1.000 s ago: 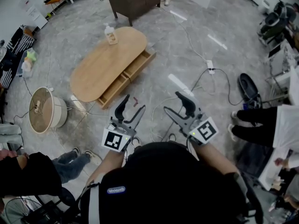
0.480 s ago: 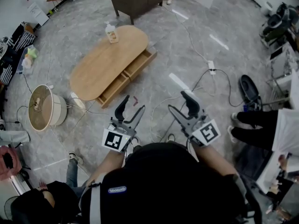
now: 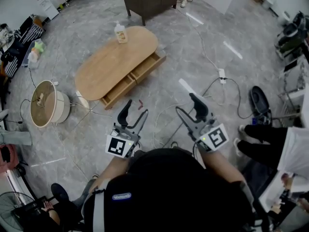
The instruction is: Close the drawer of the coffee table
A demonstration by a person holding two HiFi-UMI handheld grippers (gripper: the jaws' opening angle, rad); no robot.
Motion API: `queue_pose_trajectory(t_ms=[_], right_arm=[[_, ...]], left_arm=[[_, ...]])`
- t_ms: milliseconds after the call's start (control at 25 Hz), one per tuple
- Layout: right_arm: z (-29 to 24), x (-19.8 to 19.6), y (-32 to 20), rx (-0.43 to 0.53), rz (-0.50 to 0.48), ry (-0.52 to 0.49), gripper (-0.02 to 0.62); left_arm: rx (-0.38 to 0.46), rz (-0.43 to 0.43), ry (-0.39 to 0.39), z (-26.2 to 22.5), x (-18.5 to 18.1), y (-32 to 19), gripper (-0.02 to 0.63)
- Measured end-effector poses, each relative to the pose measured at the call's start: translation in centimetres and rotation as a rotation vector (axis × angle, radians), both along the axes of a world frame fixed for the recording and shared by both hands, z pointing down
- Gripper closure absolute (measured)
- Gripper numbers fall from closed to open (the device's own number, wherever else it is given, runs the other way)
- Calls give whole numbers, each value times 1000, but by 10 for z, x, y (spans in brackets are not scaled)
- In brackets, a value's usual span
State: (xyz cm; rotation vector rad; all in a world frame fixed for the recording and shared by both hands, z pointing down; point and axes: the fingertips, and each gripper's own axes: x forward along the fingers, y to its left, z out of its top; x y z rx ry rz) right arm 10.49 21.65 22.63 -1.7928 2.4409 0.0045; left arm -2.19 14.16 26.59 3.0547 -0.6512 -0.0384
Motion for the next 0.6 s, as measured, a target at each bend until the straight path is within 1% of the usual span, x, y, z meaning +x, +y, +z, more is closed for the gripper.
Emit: queue_pose_trajectory(t_ms=[80, 200, 280, 480, 600], right_arm=[[2, 5, 0, -1, -18, 1, 353], [9, 17, 1, 4, -43, 55, 354], [12, 26, 1, -3, -47, 52, 354], [21, 40, -19, -25, -31, 36, 354], [23, 30, -35, -33, -18, 9, 354]], left_arm=[[3, -32, -1, 1, -2, 1, 351], [11, -89, -3, 1, -7, 1, 351], [21, -133, -4, 1, -14, 1, 351], [25, -221, -18, 13, -50, -15, 351], [8, -254, -51, 22, -79, -34, 351]])
